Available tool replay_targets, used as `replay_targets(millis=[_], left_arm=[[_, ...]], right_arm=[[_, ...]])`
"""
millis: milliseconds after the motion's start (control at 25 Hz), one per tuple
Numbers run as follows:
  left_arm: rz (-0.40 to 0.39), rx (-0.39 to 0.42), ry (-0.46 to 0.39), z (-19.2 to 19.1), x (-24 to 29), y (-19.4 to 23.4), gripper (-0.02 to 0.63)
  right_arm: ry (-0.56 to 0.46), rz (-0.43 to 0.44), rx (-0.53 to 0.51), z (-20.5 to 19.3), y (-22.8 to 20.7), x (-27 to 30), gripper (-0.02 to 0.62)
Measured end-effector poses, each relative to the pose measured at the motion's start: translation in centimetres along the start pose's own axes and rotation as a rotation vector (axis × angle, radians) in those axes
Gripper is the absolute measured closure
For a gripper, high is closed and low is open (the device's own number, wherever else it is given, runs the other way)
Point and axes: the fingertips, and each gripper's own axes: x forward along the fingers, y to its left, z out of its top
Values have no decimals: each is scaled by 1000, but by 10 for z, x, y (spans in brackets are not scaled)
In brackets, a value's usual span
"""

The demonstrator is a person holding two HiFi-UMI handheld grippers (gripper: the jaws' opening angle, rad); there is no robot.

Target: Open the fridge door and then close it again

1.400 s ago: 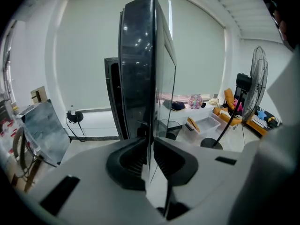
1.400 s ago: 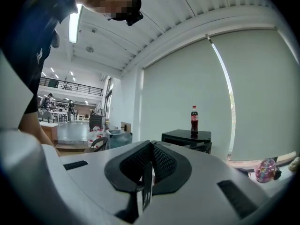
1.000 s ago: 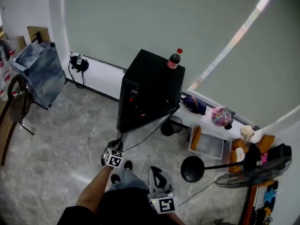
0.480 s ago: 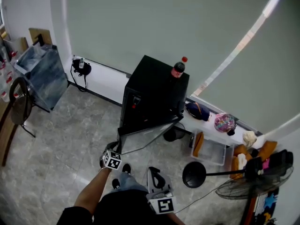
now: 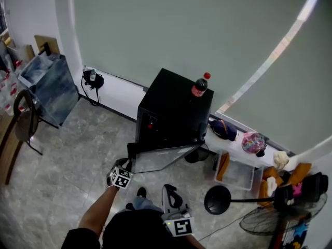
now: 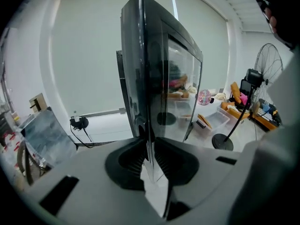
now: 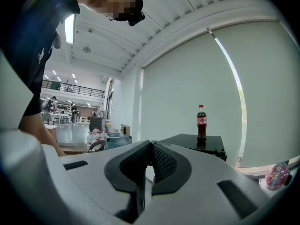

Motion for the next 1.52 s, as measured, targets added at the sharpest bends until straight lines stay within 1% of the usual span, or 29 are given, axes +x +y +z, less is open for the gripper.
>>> replay_targets(millis=[160,280,400,560,680,880,1040,1200,1320,1520], left_arm=[[44,-13,23,10,7,13,548],[58,-17,13,15,17,24,548],[66,-20,18,22,21,34,548],[69,-34,27,29,29,45,549],[61,-30,12,35,42,53,549],[30,17,28,43,55,61,551],[6,49,14,52,67,70,551],[-19,57,27,60,78,76,551],[-28,72,11,70,89,82,551],[-52,81,15,81,101,89,551]], right_arm=[[-7,34,-4,4,-11,10,589],[-8,49,-9,4,-19,17,589],[-13,44,-4,4,-25,24,589],[6,19,13,-1,-32,34,589],[9,1,21,-2,-36,43,589],[1,-49,40,-1,-43,58,589],[-14,-85,47,2,-47,76,589],[-19,-111,51,2,-50,90,589],[-26,-130,54,3,-54,99,589],[-24,-165,60,5,-61,111,589]])
